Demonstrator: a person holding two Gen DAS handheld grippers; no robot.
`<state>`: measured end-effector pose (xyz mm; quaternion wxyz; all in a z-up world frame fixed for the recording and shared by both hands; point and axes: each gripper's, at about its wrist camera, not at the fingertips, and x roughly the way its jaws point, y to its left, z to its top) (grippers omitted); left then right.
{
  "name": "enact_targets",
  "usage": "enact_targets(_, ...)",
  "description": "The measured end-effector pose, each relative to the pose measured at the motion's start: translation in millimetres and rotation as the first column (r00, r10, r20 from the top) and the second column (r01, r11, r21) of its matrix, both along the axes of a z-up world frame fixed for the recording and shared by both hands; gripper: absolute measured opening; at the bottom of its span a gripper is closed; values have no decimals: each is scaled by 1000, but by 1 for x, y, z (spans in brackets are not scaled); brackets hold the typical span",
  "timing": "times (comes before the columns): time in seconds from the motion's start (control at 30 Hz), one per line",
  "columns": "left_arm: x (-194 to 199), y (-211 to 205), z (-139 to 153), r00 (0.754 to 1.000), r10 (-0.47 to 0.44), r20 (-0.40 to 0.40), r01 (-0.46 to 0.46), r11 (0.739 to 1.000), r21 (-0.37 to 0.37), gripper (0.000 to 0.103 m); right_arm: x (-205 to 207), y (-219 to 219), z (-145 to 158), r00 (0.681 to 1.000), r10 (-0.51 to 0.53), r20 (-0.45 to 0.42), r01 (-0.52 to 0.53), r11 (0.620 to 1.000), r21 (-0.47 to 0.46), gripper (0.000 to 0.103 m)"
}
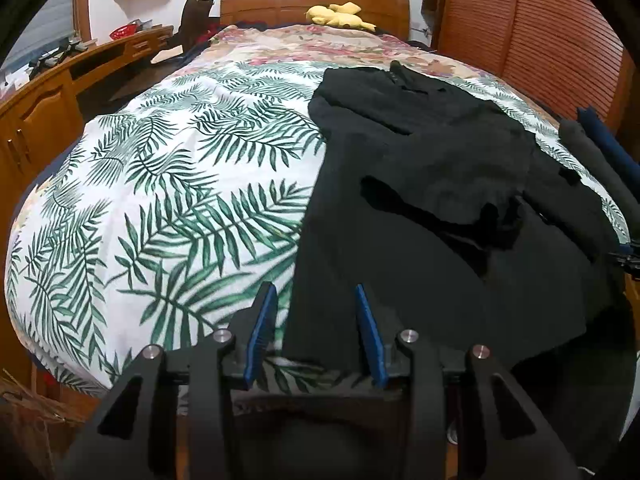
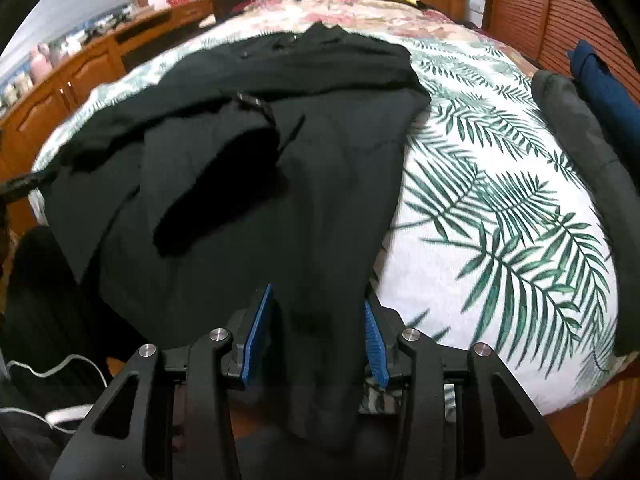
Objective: Fold large clothes
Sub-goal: 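Close both grippers on the coat hem, then lift the hem with both grippers and fold it over toward the collar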
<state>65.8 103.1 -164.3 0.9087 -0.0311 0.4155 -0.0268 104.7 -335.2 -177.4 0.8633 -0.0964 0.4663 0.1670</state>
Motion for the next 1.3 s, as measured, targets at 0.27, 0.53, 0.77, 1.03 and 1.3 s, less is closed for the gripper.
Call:
enact_targets(0.27,-8,-8,8,999,-18,33,19,999,-45,3,1,12,1,999,50,8,-50,998,-36,5)
enact_targets(0.53,-21,-33,101,974,-62,220,62,998,7,2,2,10,83,979,53,198,-66,996,58,2)
enact_targets(0.77,-32,-67,196,910,-116,399,100,993,62,2,-4,13,168,936,63,347,-91,994,65,1)
enact_targets(1.03,-62,-63,267,853,-105,511,74,994,79,2,-47,-3,241,865,58,499,-102,993,62,1)
enact_targets(1.3,-105,-61,314,798,-114,592,92,994,67,2,-95,-25,290,806,44,591,-116,990,85,1)
